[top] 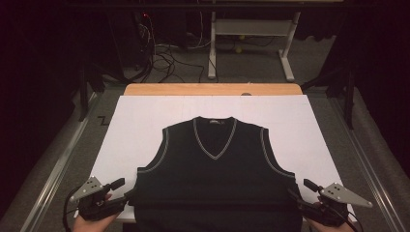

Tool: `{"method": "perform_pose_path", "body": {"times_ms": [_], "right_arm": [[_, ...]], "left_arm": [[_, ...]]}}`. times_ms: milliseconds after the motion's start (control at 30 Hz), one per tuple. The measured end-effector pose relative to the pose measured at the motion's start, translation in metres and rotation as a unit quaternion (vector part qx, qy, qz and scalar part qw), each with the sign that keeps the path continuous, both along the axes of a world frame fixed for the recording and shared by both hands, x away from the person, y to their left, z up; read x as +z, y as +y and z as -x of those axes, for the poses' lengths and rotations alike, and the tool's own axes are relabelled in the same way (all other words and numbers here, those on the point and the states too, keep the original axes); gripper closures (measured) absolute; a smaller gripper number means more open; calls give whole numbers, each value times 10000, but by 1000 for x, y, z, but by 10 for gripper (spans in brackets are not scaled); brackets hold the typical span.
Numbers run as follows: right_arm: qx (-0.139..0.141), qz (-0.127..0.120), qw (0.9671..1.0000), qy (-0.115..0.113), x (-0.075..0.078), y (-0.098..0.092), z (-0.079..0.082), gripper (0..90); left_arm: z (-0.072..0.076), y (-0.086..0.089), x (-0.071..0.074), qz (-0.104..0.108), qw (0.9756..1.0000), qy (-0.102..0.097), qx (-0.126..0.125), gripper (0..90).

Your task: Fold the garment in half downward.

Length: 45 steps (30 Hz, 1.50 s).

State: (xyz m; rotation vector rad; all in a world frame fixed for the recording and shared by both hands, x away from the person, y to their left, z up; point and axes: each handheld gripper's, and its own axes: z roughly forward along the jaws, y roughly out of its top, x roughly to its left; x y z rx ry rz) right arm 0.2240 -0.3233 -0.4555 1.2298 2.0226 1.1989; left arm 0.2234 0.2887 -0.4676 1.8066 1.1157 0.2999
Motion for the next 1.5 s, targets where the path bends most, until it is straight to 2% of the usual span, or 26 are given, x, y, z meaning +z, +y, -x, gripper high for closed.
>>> {"method": "perform_pose_path", "body": {"times_ms": [33,133,267,367,400,433,567,633,667,733,833,1133,1233,1400,1500], "right_arm": [[-72,-54,10000,-11,1,-1,-4,213],[-124,-64,9999,-28,2,-3,-9,199],[-300,30,9995,-90,4,-5,-23,158],[-344,-23,9994,-81,6,-6,-35,110],[-350,-45,9994,-37,8,-6,-43,73],[-350,-45,9994,-37,8,-6,-43,73],[-371,16,9993,-48,11,-2,-56,23],[-379,49,9992,-69,13,1,-61,3],[-339,61,9994,-57,14,3,-66,3],[-307,150,9994,-6,14,6,-71,2],[-294,184,9994,10,16,9,-77,2],[-272,189,9994,106,25,17,-102,2],[-307,255,9992,66,30,20,-108,2],[-372,401,9985,20,37,23,-121,3],[-397,377,9985,9,40,25,-128,3]], "left_arm": [[-6,0,1,-52,10000,-79,22,265],[-12,0,3,-52,9999,-139,47,253],[-23,-4,9,-125,9995,-293,-16,205],[-34,-6,14,-111,9995,-283,-19,142],[-39,-7,17,-162,9994,-317,-4,117],[-43,-8,20,-207,9990,-385,9,117],[-58,-9,30,-174,9984,-524,99,94],[-66,-12,33,-194,9984,-516,147,60],[-70,-13,34,-215,9985,-481,136,7],[-77,-16,35,-226,9988,-412,140,0],[-83,-22,37,-367,9979,-487,206,0],[-110,-28,46,-284,9985,-359,314,0],[-121,-29,50,-256,9988,-280,324,0],[-139,-30,57,-179,9989,-270,345,0],[-152,-35,58,-230,9990,-207,331,0]]}}
